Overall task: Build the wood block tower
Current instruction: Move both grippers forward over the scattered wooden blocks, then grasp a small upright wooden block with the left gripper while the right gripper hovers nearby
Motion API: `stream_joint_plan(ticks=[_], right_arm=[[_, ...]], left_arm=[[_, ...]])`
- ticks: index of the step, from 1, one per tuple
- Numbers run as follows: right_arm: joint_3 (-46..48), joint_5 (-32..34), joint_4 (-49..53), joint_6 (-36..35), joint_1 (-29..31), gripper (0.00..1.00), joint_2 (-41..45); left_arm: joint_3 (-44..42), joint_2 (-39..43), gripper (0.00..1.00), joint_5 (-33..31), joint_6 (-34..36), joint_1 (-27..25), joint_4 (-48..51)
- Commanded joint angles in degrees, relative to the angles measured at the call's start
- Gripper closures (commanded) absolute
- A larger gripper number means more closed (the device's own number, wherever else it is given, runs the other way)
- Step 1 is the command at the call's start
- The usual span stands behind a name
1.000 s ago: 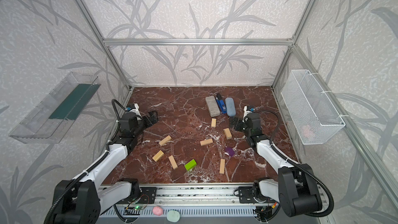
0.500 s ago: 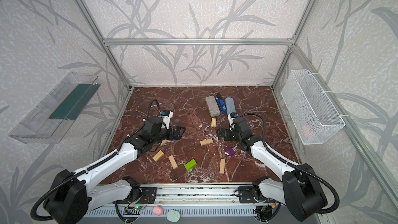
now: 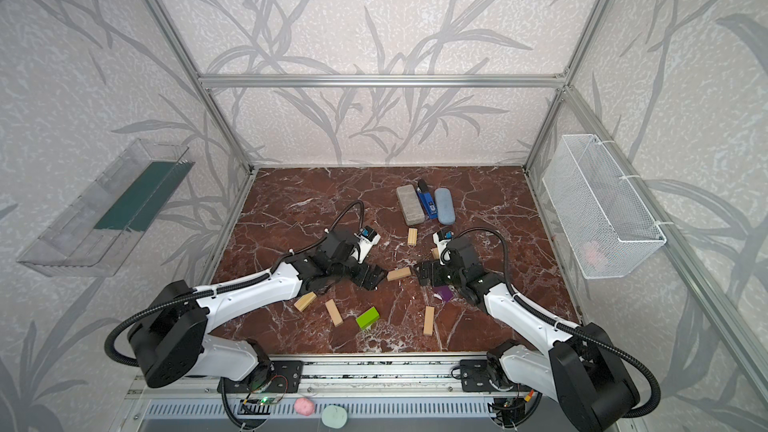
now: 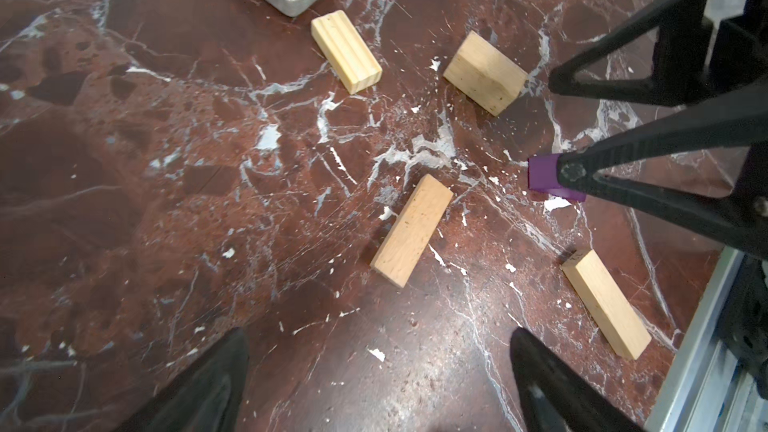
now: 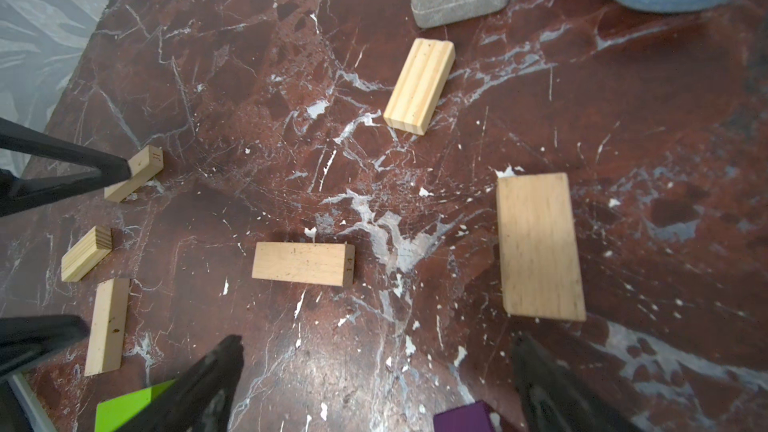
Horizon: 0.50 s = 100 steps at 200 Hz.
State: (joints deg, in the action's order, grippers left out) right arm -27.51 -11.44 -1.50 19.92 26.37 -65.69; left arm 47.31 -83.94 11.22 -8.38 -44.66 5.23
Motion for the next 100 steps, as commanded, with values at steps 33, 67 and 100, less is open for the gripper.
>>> stream_joint_plan(ticks=[33, 67, 100], right_arm=[[2.05, 3.84, -2.90, -0.85, 0.43, 0.01, 1.88], [3.84, 8.31, -3.48, -0.40, 0.44, 0.01, 4.98], [4.39, 9.27, -3.42, -0.25, 0.43, 0.01, 6.26]], left_arm=[[5.67, -6.93, 0.17, -3.57, 6.49, -3.49, 1.31], [8.11, -10.45, 0.23, -3.17, 7.80, -4.76, 0.94], [10.22, -13.60, 0.29, -4.18, 8.60, -5.51, 1.68]])
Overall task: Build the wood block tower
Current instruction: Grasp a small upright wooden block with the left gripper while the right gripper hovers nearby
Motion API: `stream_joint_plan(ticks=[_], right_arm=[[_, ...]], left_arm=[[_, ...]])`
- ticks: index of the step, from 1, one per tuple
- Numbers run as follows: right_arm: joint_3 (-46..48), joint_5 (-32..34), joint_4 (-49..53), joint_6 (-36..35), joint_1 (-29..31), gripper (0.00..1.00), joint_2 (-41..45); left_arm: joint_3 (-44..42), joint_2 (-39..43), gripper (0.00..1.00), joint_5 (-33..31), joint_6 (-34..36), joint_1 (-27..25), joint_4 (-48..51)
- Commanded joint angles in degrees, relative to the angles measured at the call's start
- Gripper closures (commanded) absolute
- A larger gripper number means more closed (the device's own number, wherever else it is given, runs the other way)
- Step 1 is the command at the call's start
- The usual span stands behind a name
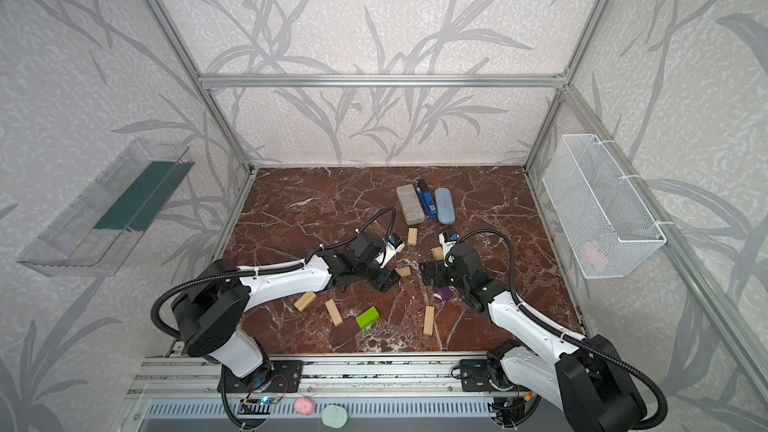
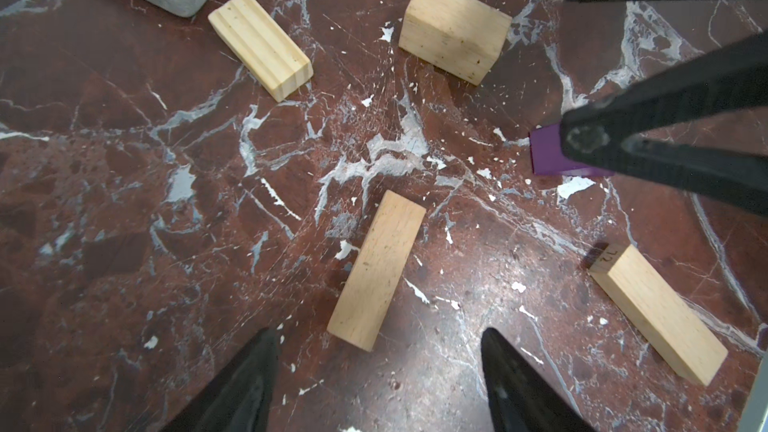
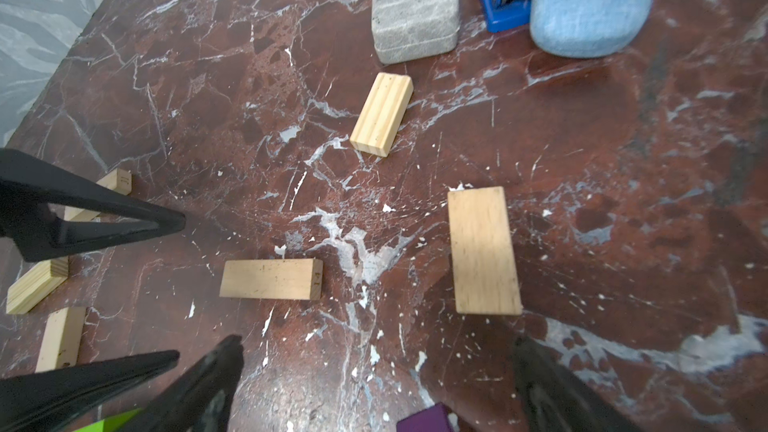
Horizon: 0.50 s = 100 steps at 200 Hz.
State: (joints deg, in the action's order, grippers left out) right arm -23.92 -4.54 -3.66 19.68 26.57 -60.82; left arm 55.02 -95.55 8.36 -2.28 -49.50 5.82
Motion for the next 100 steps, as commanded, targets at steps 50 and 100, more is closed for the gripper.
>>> stream_joint_plan(ticks=[50, 100], right_arm=[[1.23, 3.63, -1.34, 0.20, 0.18, 0.01, 2.78], [1.68, 3.89, -1.38, 0.01, 0.22, 0.01, 3.95]], left_arm=[[6.46, -6.81, 0.32, -3.17, 3.94, -1.47, 3.54], [12.12, -12.39, 0.39, -5.04, 4.04, -1.66, 8.72]])
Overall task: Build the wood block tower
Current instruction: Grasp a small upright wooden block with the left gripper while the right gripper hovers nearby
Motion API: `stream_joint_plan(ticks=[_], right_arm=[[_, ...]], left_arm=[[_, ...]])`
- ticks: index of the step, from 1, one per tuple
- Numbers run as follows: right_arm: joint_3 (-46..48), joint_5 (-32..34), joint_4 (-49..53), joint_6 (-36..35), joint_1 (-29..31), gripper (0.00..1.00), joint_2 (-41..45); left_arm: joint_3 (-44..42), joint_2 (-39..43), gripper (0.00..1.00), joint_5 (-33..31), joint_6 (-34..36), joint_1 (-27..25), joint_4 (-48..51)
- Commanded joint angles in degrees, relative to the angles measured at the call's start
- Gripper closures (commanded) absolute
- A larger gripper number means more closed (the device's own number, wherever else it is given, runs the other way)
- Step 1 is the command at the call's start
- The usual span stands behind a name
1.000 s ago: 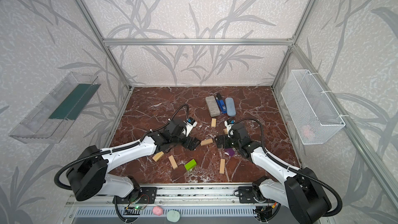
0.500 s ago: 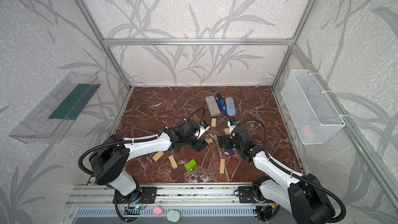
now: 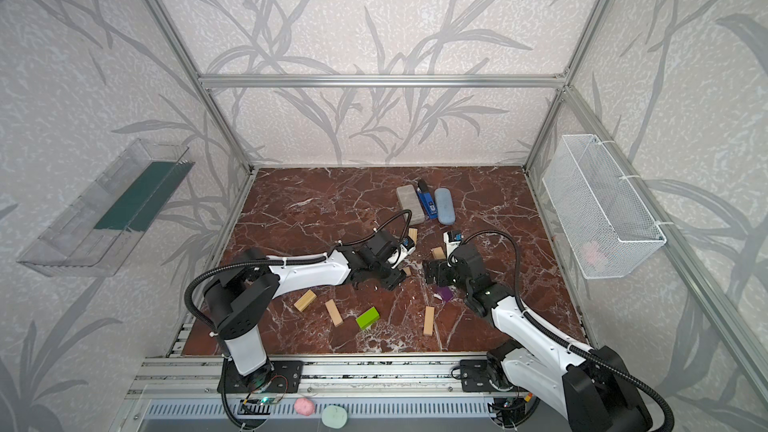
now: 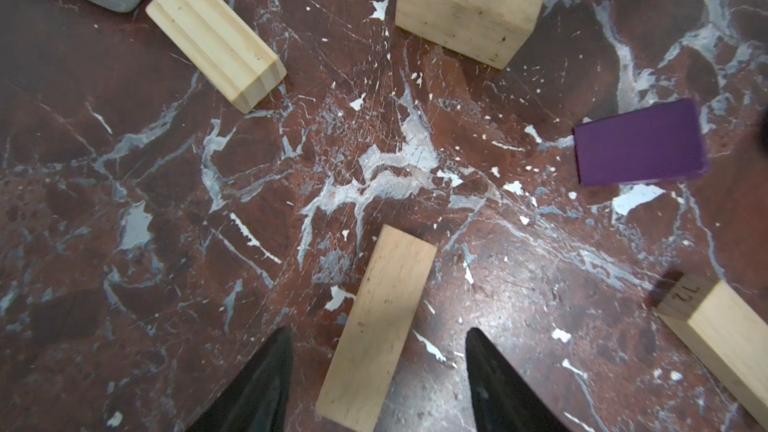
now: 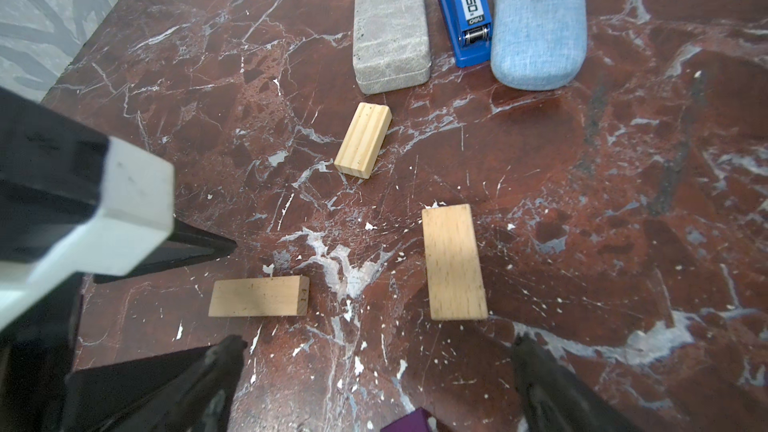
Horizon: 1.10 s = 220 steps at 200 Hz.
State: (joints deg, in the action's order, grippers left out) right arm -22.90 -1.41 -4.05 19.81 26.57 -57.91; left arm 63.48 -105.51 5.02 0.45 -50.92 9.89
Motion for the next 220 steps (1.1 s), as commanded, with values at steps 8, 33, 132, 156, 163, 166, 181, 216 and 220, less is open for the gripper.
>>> stream_joint_plan(ticks=[8, 33, 132, 156, 163, 166, 181, 216, 220], right_arm=[[0.66, 0.62, -1.13, -0.16, 0.19, 0.01, 1.00], [0.58, 0.27, -1.22, -0.15, 0.22, 0.01, 0.96], [0.31, -2.60, -2.00, -0.32, 0.19, 0.01, -0.12], [0.31, -3.92, -2.67, -0.56, 0.24, 0.01, -0.76], [0.24, -4.39, -2.80, -0.64, 0.24, 0.01, -1.04], [0.22, -4.58, -2.84, -0.65, 0.23, 0.01, -1.11], [-0.11, -5.89, -2.89, -0.87, 0.21, 0.01, -1.63], [-0.43, -8.78, -4.09, -1.09, 0.28, 0.01, -3.09], [-0.56, -9.17, -4.16, -1.17, 0.32, 0.01, -3.38]], left_arm=[[4.36, -3.18, 0.41, -1.51, 1.15, -0.26, 5.30], [4.87, -4.47, 0.46, -1.29, 0.46, -0.30, 5.56], [7.42, -7.74, 0.67, -3.92, -2.75, -0.23, 6.77], [7.62, -7.70, 0.73, -6.57, -5.26, -0.15, 7.55], [7.71, -7.50, 0.75, -7.74, -6.25, -0.08, 7.97], [7.75, -7.46, 0.76, -8.21, -6.73, -0.10, 8.22], [7.80, -6.88, 0.77, -10.55, -9.38, 0.03, 9.40], [7.61, -4.95, 0.80, -13.92, -17.71, 0.36, 12.75], [7.62, -4.63, 0.80, -14.39, -18.82, 0.38, 13.07]])
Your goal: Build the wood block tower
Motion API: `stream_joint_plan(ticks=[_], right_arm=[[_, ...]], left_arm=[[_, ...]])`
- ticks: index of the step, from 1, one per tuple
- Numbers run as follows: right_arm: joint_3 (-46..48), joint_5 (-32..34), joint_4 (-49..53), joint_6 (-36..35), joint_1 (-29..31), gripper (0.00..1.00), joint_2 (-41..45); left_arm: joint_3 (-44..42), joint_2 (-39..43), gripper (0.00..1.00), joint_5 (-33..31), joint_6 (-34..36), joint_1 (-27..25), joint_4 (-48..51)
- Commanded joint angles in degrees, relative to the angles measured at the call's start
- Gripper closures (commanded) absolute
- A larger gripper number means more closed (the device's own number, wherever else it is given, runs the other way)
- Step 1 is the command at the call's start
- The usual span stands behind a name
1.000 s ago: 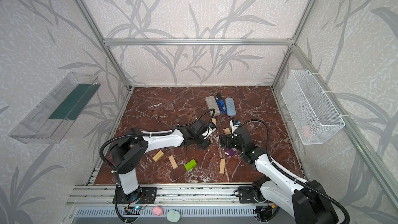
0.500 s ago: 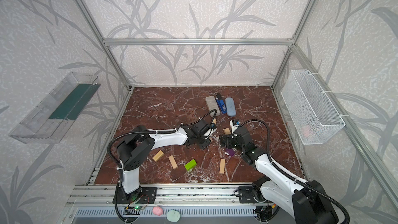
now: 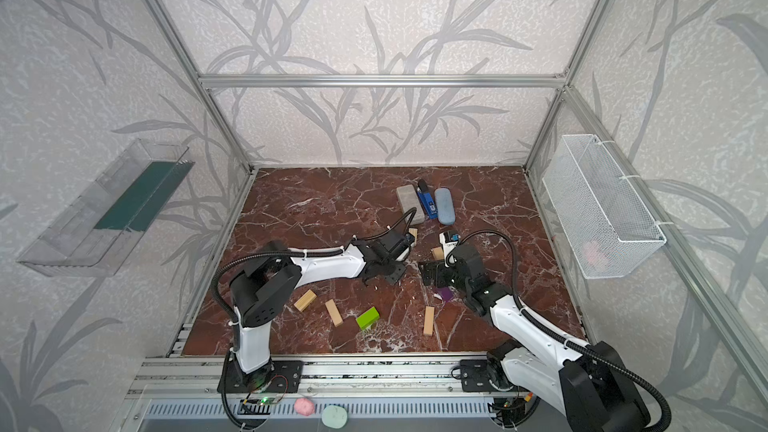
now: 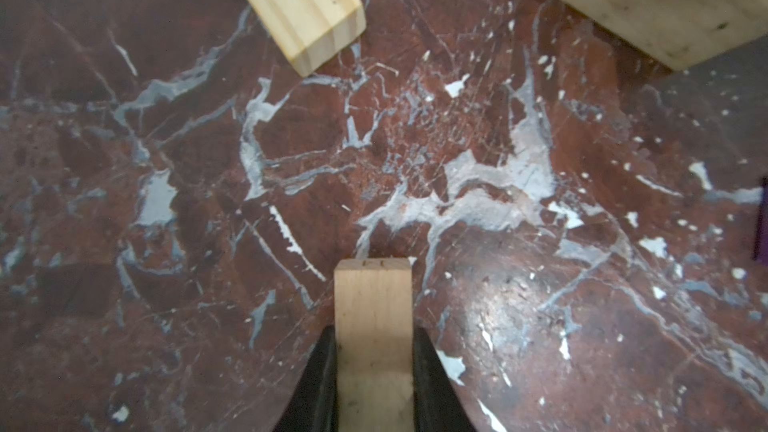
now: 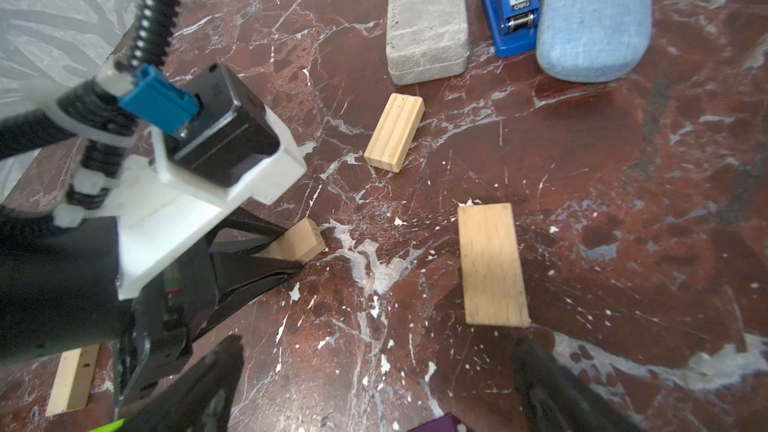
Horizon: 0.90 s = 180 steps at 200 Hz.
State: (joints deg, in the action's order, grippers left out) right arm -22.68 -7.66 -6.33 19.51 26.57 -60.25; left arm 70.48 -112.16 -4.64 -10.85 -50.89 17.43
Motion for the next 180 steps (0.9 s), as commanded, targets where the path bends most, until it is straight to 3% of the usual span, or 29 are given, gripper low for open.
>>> stream_joint_plan(ticks=[1, 30, 74, 180], right_arm=[[-0.83, -2.99, -1.91, -0.87, 0.33, 0.01, -1.07], [-1.39, -4.85, -2.00, -1.36, 1.03, 0.01, -2.35], [-3.30, -6.40, -2.04, -2.62, 4.18, 0.01, -5.46], [-4.76, -9.47, -4.47, -4.03, 8.63, 0.01, -9.86]], left_arm=[[0.63, 2.07, 0.80, -4.79, -7.78, 0.40, 5.70], [1.77, 2.61, 0.79, -8.54, -17.29, 1.13, 11.50], [2.03, 2.63, 0.80, -7.88, -27.12, 3.27, 14.28], [-0.14, 2.42, 0.79, -8.12, -29.75, 6.15, 10.56]])
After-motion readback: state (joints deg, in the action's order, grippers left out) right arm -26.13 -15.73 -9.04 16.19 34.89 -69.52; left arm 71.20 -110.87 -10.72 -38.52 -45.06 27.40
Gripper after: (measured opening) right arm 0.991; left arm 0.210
